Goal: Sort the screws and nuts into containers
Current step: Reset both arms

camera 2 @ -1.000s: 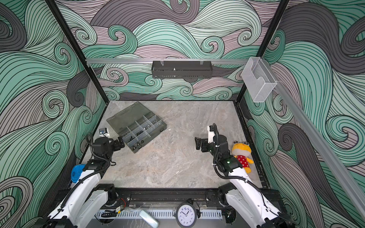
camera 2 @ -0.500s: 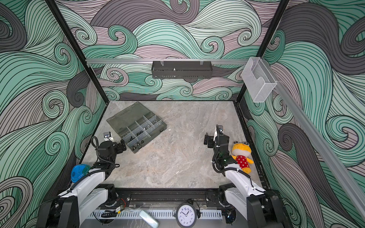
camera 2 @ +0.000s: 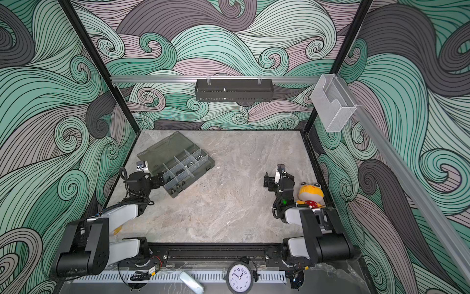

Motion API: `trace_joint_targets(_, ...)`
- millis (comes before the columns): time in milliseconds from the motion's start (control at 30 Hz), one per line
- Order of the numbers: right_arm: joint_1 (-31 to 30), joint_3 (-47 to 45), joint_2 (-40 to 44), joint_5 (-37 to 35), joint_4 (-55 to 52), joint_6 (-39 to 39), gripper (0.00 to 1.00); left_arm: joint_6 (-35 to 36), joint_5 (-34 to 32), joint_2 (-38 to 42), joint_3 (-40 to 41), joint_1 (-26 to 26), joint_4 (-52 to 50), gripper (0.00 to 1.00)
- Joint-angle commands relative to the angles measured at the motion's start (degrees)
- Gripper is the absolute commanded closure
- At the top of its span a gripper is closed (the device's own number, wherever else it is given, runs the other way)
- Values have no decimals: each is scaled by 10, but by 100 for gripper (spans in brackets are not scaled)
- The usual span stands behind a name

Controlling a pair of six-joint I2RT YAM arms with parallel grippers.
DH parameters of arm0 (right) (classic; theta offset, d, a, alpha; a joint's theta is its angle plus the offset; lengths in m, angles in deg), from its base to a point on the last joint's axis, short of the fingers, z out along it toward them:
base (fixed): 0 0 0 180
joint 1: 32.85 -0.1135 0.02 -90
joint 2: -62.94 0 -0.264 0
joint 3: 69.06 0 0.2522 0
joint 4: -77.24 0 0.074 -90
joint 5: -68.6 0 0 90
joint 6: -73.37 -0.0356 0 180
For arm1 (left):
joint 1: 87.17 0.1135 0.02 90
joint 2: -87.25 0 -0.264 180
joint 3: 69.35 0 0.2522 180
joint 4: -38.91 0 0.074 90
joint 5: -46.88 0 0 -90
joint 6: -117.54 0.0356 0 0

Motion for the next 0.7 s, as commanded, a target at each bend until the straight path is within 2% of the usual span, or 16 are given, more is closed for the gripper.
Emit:
trace_joint_targets(0, 7, 8, -76, 24, 146, 35, 0, -18, 30, -20, -24, 16, 39, 2)
trace_joint_targets(67, 5, 47, -43, 27, 11, 31, 0, -17, 41, -26, -23, 21, 46, 1)
trace_joint_targets(100, 11, 72, -36, 26, -42, 24, 0, -13, 42, -41, -13, 22, 83, 1)
trace_joint_targets(167, 29, 85, -64, 33, -18, 3, 0, -18, 32, -78, -7, 25, 131, 1)
trace_joint_targets(200, 38, 97, -56, 22, -60, -12, 0, -26, 22, -111, -16, 27, 134, 1)
trace_joint_targets(233, 45, 100, -45, 33, -84, -17, 0, -13, 42, -126, -28, 26, 133, 1)
trace_joint_targets(333, 46, 81, -51, 37, -34, -15, 0, 5, 83, -137, -49, 25, 103, 1)
trace_joint_targets(667, 41, 93, -49, 4, -61, -21, 0, 9, 68, -140, -54, 17, 95, 1)
